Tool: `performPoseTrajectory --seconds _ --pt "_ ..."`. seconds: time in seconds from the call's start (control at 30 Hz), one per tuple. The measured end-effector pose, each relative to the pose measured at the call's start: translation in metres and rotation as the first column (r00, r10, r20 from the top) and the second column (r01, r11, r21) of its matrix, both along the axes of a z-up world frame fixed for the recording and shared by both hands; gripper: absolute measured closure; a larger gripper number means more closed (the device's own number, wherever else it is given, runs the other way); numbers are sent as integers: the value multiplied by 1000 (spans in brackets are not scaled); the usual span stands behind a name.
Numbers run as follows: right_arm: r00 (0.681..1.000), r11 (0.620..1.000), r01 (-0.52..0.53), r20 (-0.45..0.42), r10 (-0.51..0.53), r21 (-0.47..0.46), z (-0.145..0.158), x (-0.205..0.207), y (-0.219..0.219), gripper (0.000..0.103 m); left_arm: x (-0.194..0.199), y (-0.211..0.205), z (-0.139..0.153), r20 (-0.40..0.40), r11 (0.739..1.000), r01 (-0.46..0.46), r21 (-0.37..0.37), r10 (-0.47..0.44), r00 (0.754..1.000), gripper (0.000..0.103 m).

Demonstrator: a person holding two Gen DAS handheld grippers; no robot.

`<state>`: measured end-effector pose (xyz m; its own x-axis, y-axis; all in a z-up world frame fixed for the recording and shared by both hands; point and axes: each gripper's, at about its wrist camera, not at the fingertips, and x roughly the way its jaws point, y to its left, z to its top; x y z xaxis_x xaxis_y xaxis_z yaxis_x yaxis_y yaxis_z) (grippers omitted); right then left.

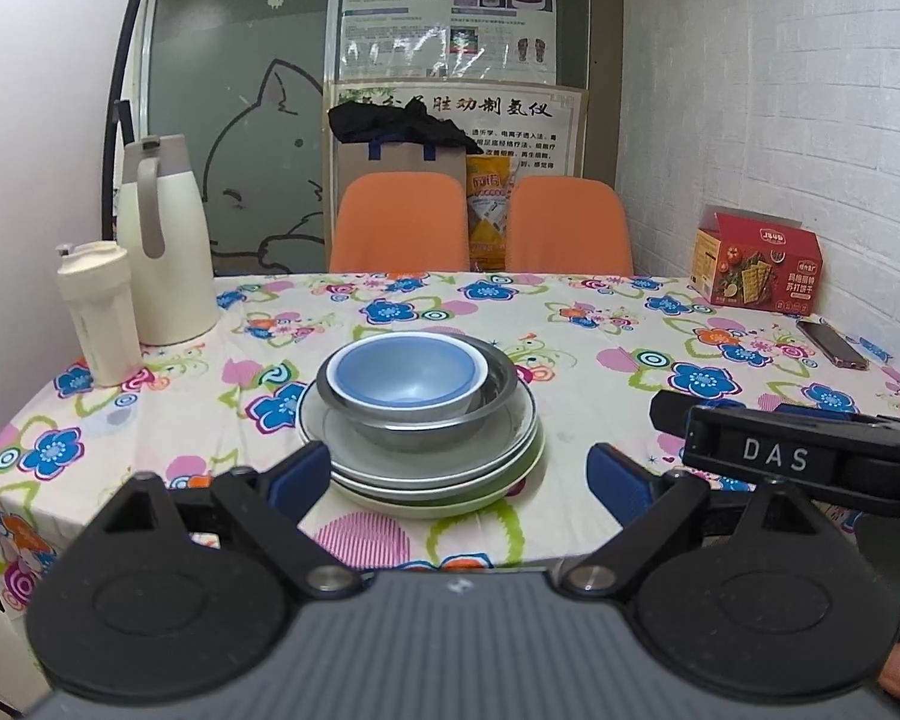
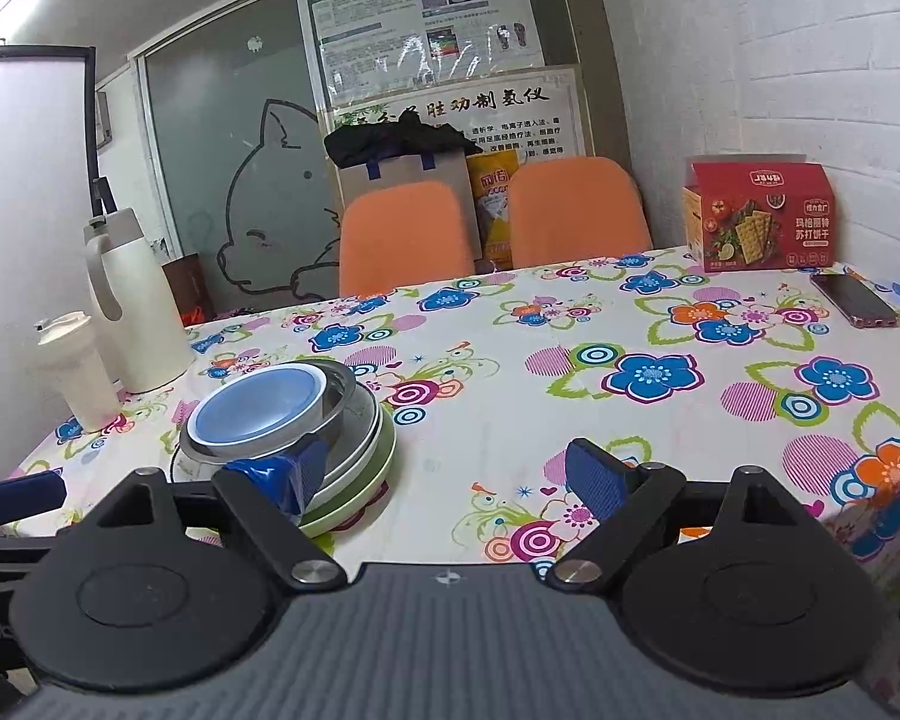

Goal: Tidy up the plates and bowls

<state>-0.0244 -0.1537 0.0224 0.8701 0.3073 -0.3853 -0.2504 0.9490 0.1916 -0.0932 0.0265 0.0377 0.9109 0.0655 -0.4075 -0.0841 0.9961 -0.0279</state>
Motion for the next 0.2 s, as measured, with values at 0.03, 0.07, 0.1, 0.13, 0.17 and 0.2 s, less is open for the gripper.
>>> performPoseTrajectory --seconds 0.03,0.07,0.1,0.13,0.17,0.2 --pt "1000 1000 -2 4 2 2 1 -1 0 29 -3 1 1 11 1000 3 -7 -3 1000 10" --pt "1000 1000 -3 9 3 4 2 -3 0 29 -5 1 1 22 1000 4 -9 -3 1000 10" --pt "1000 1000 -4 14 4 6 3 -5 0 29 -7 1 3 37 1000 2 -6 -1 999 10" --pt "1000 1000 -5 16 5 6 3 -5 0 29 -9 1 4 46 1000 -4 1 4 999 10" --pt "1000 1000 -6 17 6 4 3 -6 1 29 -11 -1 5 50 1000 -11 9 10 999 10" --pt "1000 1000 -7 20 7 3 4 -7 1 29 -12 -1 6 50 1000 -13 12 12 999 10"
